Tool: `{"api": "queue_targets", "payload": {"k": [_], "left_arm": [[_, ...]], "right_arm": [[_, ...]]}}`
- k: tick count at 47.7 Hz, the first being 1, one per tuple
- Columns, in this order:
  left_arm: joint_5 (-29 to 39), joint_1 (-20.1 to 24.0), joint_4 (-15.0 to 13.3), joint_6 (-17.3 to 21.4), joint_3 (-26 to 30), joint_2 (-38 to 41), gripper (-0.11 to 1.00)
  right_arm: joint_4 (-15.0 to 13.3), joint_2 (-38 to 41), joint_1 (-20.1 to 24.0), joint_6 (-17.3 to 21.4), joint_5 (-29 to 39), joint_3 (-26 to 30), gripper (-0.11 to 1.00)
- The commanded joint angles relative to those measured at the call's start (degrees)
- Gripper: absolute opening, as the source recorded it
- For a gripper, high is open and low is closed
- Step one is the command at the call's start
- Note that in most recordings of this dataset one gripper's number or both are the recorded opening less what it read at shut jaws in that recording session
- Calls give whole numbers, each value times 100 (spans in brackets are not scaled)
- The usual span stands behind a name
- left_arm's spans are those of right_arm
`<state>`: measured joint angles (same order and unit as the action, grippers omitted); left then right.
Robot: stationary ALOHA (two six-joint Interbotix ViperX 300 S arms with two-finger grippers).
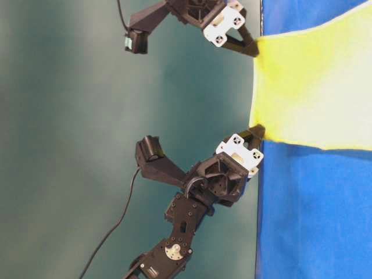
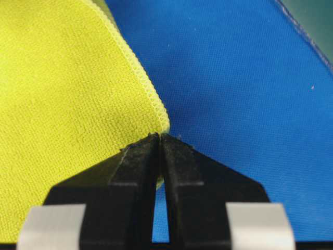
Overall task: Fold the yellow towel.
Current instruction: 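Move both grippers to the towel's top corners and grasp them, then fold the top end down over the towel's lower half with both grippers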
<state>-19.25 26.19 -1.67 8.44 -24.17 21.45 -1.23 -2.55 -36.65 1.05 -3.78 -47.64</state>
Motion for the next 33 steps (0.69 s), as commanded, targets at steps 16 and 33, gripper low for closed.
{"api": "queue_targets", "payload": {"k": [16, 33], "left_arm": [[404, -264, 9, 62, -44, -659, 4], [562, -1274, 9, -62, -844, -1494, 4]], "right_arm": [[9, -642, 167, 97, 457, -53, 3], [325, -1582, 1266, 123, 905, -545, 3]]}}
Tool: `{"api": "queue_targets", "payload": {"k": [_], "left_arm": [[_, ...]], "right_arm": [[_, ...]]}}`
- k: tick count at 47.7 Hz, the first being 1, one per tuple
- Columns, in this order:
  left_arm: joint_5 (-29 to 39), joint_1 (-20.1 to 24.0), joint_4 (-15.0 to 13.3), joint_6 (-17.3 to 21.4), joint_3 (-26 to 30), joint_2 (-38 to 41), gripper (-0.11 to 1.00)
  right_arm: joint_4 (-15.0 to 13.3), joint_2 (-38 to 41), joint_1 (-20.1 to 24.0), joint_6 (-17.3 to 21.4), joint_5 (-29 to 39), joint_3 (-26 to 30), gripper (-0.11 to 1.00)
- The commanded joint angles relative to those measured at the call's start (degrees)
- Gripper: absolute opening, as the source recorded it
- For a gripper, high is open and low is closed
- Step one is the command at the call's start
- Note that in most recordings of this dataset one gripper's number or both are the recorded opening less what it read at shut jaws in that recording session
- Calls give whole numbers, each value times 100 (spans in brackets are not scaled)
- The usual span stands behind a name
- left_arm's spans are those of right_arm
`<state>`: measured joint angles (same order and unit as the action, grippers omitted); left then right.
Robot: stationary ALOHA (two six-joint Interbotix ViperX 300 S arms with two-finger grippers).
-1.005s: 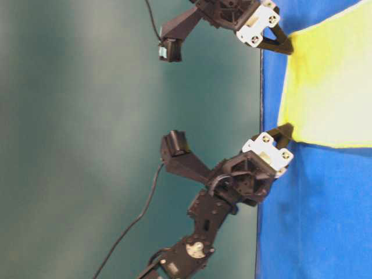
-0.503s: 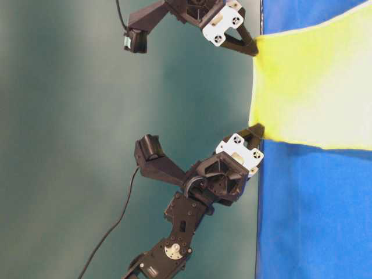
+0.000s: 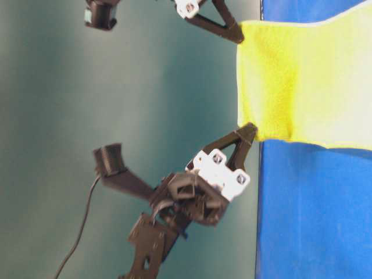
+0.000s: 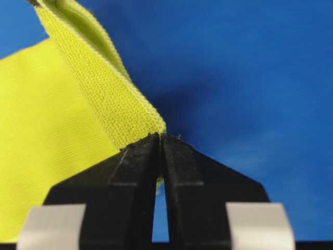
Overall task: Fold the yellow towel.
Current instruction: 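Fold the top end down over the towel's lower half with both grippers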
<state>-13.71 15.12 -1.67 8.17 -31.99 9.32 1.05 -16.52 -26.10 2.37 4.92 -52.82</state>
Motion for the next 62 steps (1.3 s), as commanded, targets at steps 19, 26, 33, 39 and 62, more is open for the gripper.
{"api": "queue_targets", "payload": {"k": [19, 26, 33, 39, 62], "left_arm": [[483, -1362, 0, -580, -272, -281, 4], [466, -1661, 0, -712, -264, -97, 4], [413, -1687, 0, -765, -246, 176, 4], [352, -1714, 0, -773, -176, 281, 4], [360, -1775, 0, -765, -158, 290, 10]], "right_arm": [[694, -167, 1608, -9, 343, -193, 3], [870, 35, 1854, -9, 255, -281, 3], [993, 360, 1934, -9, -44, -325, 3], [1072, 606, 2013, -9, -193, -325, 3], [1160, 694, 2232, -9, -176, -264, 4]]}}
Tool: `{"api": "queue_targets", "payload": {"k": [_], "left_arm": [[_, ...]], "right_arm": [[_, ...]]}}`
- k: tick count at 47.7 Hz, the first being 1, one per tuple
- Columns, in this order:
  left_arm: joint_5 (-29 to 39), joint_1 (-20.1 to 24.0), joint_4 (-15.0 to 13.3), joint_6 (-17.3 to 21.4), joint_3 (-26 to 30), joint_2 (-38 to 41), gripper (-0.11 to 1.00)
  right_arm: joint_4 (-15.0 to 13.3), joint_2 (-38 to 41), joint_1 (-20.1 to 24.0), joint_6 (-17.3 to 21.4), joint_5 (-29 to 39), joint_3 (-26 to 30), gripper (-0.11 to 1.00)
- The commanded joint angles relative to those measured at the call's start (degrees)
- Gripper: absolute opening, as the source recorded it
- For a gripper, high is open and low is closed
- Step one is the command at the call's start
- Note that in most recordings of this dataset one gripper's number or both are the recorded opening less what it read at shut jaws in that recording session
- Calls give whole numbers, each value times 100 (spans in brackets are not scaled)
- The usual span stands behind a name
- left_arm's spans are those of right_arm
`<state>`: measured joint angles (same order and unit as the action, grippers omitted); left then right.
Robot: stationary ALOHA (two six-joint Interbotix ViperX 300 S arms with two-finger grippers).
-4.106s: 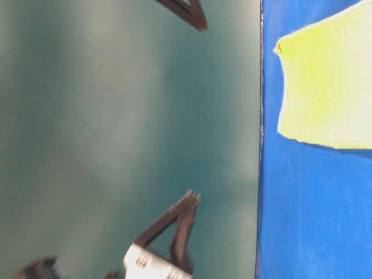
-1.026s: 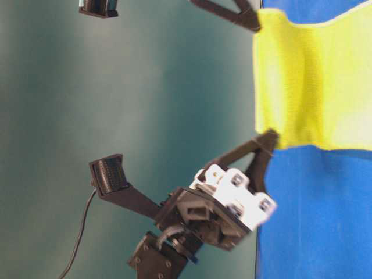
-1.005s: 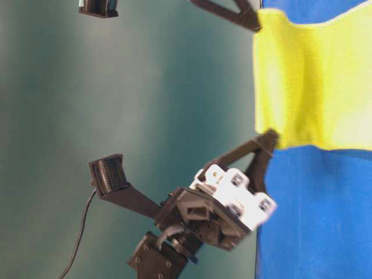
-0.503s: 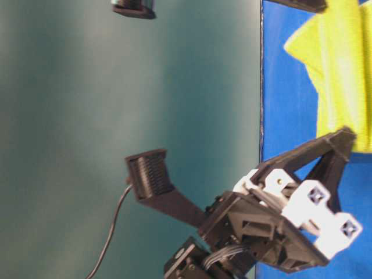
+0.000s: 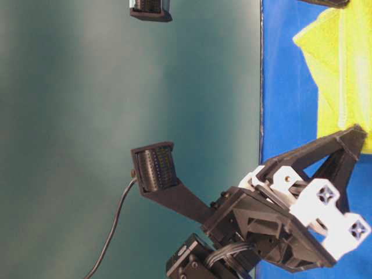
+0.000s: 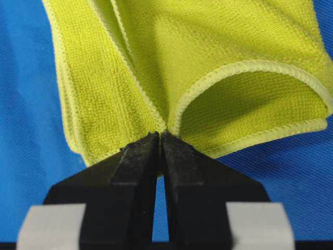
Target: Fold the yellow towel.
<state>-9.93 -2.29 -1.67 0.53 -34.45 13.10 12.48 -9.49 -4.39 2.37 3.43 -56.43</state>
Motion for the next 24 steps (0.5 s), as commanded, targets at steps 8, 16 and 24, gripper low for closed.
{"api": "queue_targets", "payload": {"k": [8, 16, 24], "left_arm": [[-26, -35, 0, 53, 114, -97, 29], [0, -35, 0, 97, 114, -167, 47], [114, -35, 9, 132, 9, -527, 53]], "right_arm": [[18, 70, 229, -9, -62, 193, 35], [18, 35, 272, -9, -26, 237, 65], [18, -316, 316, -9, 325, 396, 61]]}}
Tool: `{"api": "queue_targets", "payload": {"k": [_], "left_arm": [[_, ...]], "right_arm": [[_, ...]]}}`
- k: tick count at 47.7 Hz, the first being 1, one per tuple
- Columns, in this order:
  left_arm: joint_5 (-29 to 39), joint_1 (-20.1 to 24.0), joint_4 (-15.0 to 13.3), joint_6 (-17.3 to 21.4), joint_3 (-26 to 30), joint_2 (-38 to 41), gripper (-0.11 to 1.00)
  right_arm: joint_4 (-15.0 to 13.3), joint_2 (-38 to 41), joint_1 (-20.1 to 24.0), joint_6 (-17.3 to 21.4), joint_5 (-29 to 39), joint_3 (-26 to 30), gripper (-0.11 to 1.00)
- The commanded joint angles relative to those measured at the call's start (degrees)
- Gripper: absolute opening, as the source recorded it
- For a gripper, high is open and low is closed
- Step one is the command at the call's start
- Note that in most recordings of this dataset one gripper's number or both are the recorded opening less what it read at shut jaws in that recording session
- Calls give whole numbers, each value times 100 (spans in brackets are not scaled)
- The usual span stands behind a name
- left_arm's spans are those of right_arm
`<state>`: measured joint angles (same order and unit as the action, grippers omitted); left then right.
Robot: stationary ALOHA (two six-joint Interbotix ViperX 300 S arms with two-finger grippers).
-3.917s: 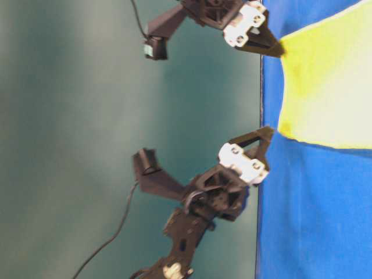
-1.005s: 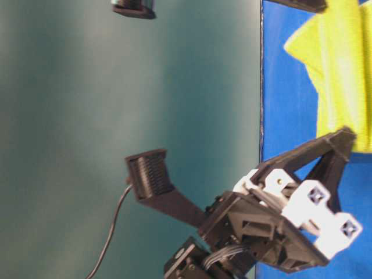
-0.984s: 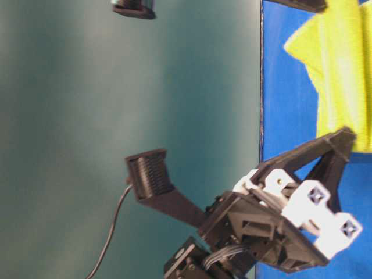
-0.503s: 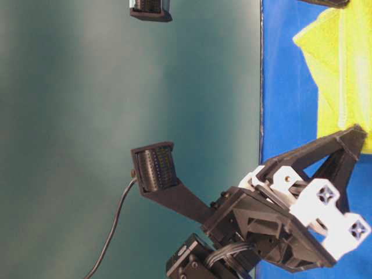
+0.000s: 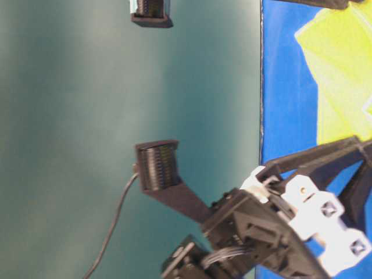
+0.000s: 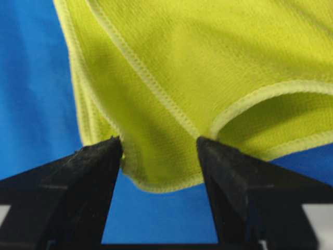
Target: Fold the yellow towel.
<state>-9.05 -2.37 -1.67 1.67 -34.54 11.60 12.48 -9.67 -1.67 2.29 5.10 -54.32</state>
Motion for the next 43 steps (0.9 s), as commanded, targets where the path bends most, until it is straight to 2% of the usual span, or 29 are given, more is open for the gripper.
{"api": "queue_targets", "payload": {"k": [1, 10, 20, 28, 43], "left_arm": [[62, -18, 0, 18, -9, -448, 53], [334, 53, 9, 202, -246, -1257, 53], [316, 97, 9, 589, -650, -2294, 53], [308, 202, 9, 765, -1063, -3103, 53], [123, 308, 9, 756, -2250, -4860, 53]], "right_arm": [[18, -360, 44, 0, 220, 220, 61], [-18, -1099, 53, -26, 765, 457, 61], [-475, -2206, 26, -26, 967, 439, 61], [-668, -3138, -167, -26, 976, 193, 61], [-870, -4588, -404, -35, 1037, -589, 61]]}}
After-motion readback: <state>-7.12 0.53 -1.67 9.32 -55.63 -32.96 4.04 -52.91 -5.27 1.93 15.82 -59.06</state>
